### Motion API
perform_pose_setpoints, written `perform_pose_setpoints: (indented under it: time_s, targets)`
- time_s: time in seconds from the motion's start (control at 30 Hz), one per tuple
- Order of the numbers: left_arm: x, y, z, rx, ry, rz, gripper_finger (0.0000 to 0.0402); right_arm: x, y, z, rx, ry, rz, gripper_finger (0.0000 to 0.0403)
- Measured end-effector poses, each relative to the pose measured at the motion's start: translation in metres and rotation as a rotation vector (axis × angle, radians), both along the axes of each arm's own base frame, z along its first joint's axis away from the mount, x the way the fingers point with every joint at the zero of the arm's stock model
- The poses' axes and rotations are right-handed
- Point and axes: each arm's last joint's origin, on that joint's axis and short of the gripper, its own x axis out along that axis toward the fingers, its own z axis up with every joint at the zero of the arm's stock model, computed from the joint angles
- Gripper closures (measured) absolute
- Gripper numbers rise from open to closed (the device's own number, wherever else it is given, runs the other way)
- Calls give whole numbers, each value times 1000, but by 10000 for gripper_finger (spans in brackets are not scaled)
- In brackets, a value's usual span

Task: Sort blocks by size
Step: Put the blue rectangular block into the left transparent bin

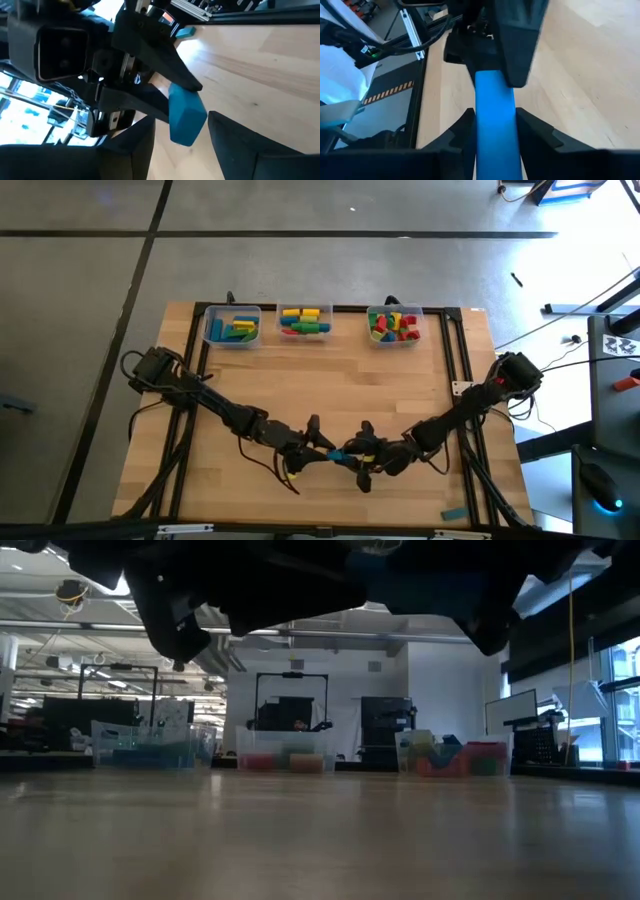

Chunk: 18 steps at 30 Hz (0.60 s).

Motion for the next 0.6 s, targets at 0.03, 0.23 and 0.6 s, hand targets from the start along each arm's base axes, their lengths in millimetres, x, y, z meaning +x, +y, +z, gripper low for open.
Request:
perform_pose_setpoints:
  time_s: [0.03, 0.23, 0.6]
  targets:
    - [0, 0, 0, 8, -1, -3, 223, 1, -1, 0, 2, 0, -5, 284]
    - [-1, -5, 2, 45, -33, -30, 269, 3, -4, 2, 17, -20, -21, 284]
    - [-2, -6, 3, 98, -46, -50, 347, 4, -3, 3, 51, -25, 15, 284]
